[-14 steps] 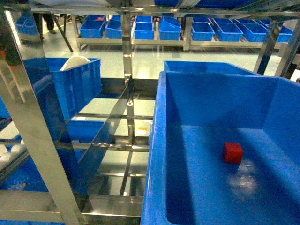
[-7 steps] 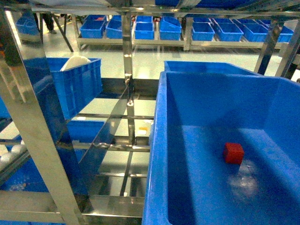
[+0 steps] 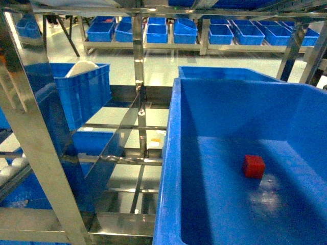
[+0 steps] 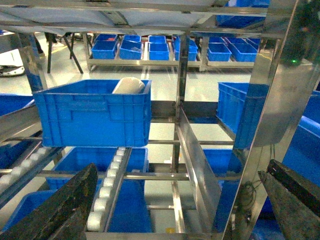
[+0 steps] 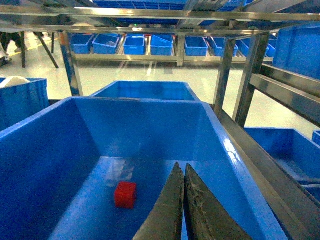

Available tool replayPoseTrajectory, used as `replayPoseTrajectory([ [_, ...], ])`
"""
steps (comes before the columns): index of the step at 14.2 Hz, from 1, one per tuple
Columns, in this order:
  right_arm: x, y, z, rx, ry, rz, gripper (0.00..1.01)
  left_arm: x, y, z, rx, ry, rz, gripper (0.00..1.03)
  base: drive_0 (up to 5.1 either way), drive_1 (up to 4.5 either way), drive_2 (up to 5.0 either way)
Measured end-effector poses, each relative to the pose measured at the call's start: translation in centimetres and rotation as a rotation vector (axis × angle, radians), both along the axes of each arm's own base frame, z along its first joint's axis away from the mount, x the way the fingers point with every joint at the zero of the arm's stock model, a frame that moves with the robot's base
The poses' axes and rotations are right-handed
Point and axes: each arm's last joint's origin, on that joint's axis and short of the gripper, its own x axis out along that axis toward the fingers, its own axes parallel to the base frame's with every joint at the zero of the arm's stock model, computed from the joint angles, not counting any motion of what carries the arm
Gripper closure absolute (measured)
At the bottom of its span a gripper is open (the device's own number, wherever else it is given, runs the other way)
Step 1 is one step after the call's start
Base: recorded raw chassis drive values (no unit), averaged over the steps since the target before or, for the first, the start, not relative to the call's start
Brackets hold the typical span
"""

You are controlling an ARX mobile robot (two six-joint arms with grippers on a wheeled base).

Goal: Place magnetic block on left shelf second layer

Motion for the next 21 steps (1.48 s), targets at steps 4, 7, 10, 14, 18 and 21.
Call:
replayPoseTrajectory([
  [4, -1.6, 0.1, -0.8, 0.000, 0.002, 0.006, 0.99, 0.0, 0.0, 0.0, 0.000, 0.000, 0.000, 0.05, 0.0, 0.00, 0.0],
  [7, -2.6, 0.1, -1.5, -0.001, -0.010, 0.006, 0.99, 0.0, 0.0, 0.0, 0.000, 0.000, 0.000, 0.05, 0.0, 0.00, 0.0],
  [10, -3.2, 0.1, -1.4, -0.002, -0.016, 0.006, 0.99, 0.0, 0.0, 0.0, 0.000, 0.000, 0.000, 0.05, 0.0, 0.00, 0.0],
  [14, -3.9, 0.1, -1.3, -0.001, -0.020, 0.006, 0.99, 0.0, 0.0, 0.0, 0.000, 0.000, 0.000, 0.05, 0.0, 0.00, 0.0],
  [18, -4.5, 0.1, -1.4, -0.001, -0.019, 0.006, 0.99, 0.0, 0.0, 0.0, 0.000, 0.000, 0.000, 0.05, 0.0, 0.00, 0.0],
  [21, -5.6, 0.1, -1.8, -0.002, 0.003, 0.006, 0.99, 0.0, 0.0, 0.0, 0.000, 0.000, 0.002, 0.05, 0.0, 0.00, 0.0],
])
